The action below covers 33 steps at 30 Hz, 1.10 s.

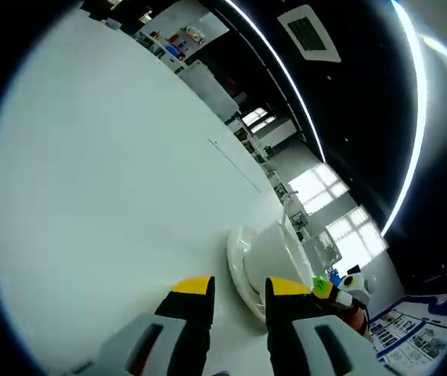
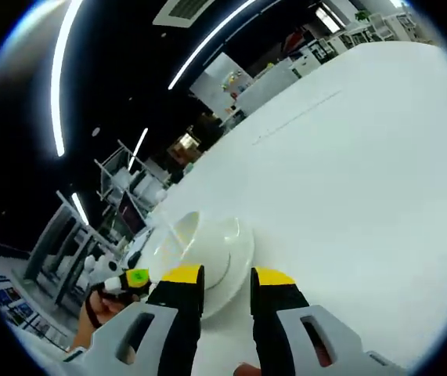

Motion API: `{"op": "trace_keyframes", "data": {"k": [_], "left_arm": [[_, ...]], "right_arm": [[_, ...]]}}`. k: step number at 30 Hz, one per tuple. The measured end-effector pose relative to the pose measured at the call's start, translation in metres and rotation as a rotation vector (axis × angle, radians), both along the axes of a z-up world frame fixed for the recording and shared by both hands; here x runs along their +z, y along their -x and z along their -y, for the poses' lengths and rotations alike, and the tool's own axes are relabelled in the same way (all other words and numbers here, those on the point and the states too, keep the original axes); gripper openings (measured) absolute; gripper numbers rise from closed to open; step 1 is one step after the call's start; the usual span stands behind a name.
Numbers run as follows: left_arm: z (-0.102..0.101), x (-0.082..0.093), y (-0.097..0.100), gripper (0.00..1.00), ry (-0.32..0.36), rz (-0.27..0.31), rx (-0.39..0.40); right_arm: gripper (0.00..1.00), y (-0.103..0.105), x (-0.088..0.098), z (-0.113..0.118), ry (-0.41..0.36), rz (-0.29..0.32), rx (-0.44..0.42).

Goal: Tidy tabletop coffee trays, cups and spoons，present forward

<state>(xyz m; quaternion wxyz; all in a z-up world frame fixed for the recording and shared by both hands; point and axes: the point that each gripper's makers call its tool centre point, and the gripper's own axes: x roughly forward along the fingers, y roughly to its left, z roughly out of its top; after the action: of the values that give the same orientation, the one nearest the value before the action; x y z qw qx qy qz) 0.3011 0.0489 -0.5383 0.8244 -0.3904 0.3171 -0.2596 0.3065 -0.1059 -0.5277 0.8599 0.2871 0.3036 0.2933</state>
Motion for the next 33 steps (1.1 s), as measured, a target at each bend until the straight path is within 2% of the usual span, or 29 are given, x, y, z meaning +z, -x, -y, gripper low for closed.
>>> {"op": "trace_keyframes", "data": {"k": [4, 15, 20, 24, 33], "left_arm": [[0.007, -0.008, -0.003, 0.28, 0.015, -0.04, 0.001], [0.016, -0.008, -0.007, 0.27, 0.047, -0.063, -0.008], [0.024, -0.01, -0.008, 0.24, 0.054, -0.081, -0.023], [0.028, -0.017, -0.008, 0.15, 0.039, -0.104, -0.034], [0.028, -0.019, -0.008, 0.12, 0.054, -0.142, -0.019]], "right_arm": [[0.24, -0.001, -0.007, -0.002, 0.012, -0.015, 0.006], [0.23, -0.001, -0.016, -0.009, 0.01, -0.052, 0.032], [0.2, -0.001, -0.022, -0.015, 0.021, -0.077, 0.05], [0.17, 0.002, -0.027, -0.021, 0.033, -0.1, 0.063], [0.12, -0.001, -0.031, -0.019, 0.057, -0.145, 0.037]]}}
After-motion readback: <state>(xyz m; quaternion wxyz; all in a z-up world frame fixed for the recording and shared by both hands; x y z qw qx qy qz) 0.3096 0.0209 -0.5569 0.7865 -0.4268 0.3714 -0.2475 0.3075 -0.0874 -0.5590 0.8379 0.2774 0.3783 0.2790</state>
